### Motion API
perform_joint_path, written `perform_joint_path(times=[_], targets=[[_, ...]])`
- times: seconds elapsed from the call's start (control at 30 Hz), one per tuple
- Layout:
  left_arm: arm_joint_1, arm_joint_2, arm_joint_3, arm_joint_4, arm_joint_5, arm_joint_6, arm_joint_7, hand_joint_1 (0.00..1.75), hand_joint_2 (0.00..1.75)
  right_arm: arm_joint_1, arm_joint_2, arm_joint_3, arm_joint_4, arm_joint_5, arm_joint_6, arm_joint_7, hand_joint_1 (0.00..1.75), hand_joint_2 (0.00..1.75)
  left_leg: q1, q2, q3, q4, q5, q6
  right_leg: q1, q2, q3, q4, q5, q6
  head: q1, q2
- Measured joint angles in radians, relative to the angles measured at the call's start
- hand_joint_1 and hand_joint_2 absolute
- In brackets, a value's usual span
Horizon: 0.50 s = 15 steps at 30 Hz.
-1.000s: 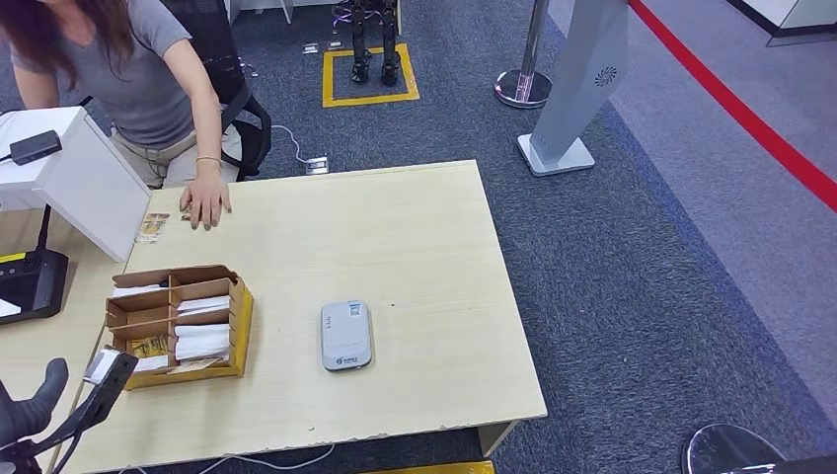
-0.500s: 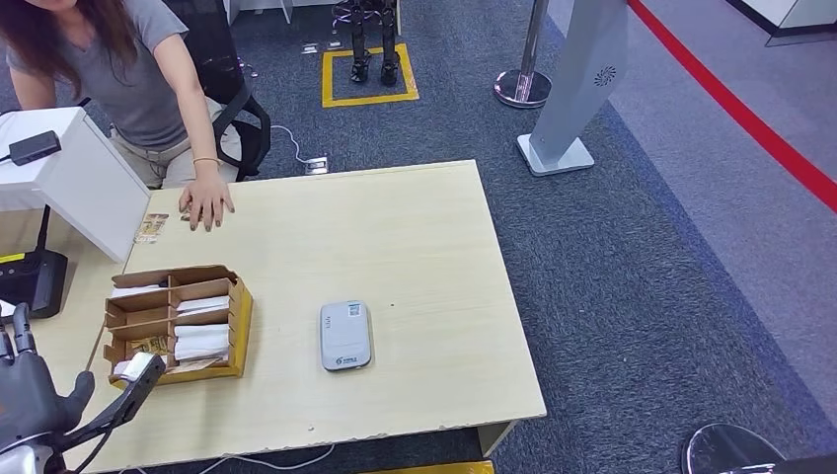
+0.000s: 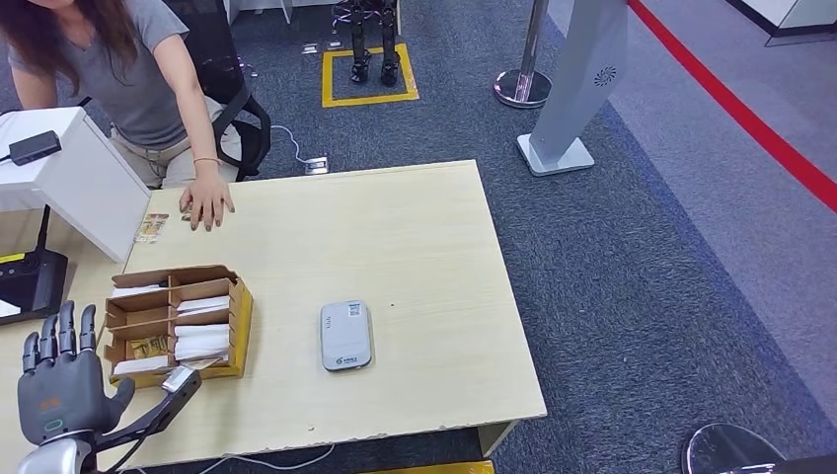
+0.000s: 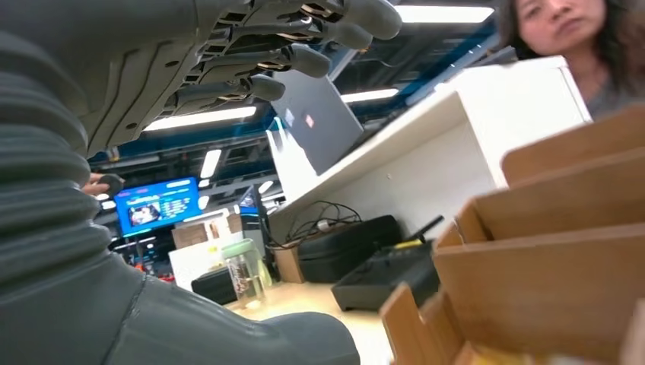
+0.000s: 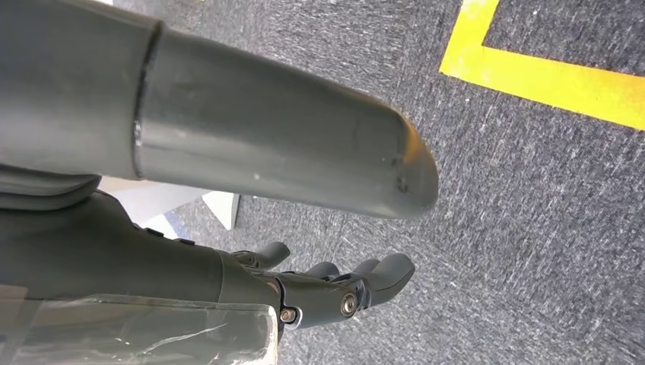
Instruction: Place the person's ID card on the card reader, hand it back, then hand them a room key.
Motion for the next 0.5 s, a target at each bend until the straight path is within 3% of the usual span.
perform_joint_path(times=[0.3,0.5], targets=[[0.017,0.019,-0.116,0.028,0.0,-0.028,0.059,0.0,1.75,0.0,0.0,-0.015,-0.001,0.001,-0.005,-0.003,0.0,0.0,0.0,0.0,0.0,0.0,0.0,0.0,0.0,0.0,0.0,0.0,0.0,0.0,0.0,0.0],[0.023,0.026,-0.15,0.029,0.0,-0.032,0.072,0.0,1.75,0.0,0.0,-0.016,-0.001,0.001,-0.005,-0.001,0.0,0.0,0.0,0.0,0.0,0.0,0.0,0.0,0.0,0.0,0.0,0.0,0.0,0.0,0.0,0.0]])
